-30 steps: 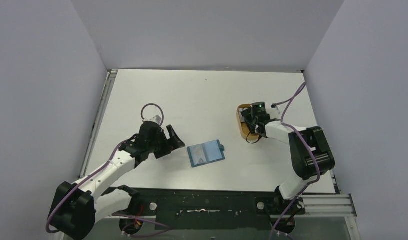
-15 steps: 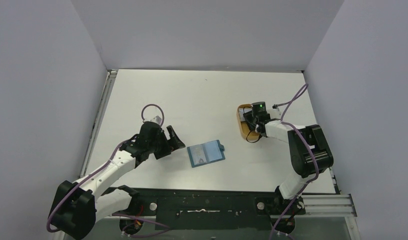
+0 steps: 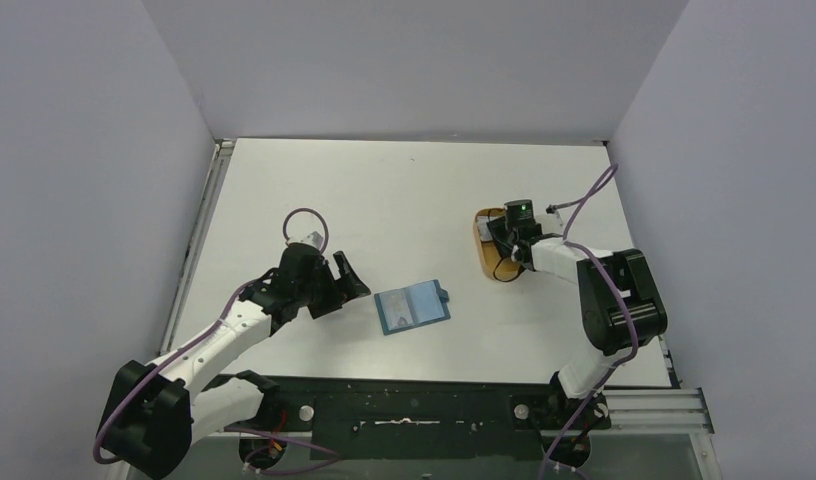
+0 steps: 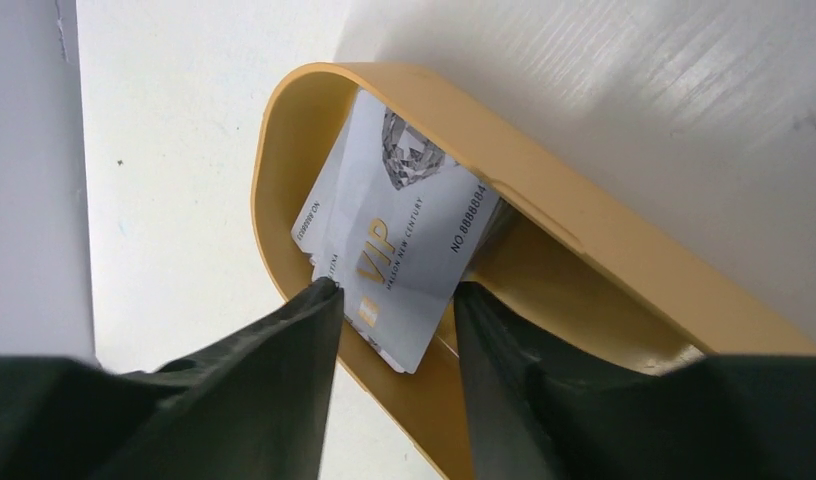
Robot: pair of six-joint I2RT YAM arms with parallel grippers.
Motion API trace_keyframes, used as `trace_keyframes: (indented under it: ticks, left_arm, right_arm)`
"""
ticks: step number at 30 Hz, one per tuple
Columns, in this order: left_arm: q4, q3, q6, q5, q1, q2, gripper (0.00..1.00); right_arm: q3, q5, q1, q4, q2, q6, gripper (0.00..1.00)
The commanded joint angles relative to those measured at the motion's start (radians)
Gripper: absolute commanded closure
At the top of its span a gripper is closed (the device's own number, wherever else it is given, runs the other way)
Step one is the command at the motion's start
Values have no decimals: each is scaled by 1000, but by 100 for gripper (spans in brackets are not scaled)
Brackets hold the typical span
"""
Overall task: Put the credit cards into the card holder
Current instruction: Pick up the credit card from the storage box.
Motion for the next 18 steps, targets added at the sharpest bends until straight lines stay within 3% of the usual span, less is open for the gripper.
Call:
trace_keyframes:
  ticks: [1, 4, 7, 18]
  left_arm:
    - [52, 4, -1, 13, 5, 3, 18]
    - [53, 7, -2, 16, 5, 10, 18]
    - [54, 10, -2, 20, 4, 18, 18]
    - [53, 12, -1, 22, 5, 17, 19]
  right_arm:
    - [49, 20, -9, -20, -9, -19, 48]
    - [33, 29, -10, -29, -22, -12, 41]
    - [29, 32, -10, -25, -19, -9, 40]
    - [37, 7, -15, -24, 9, -15, 55]
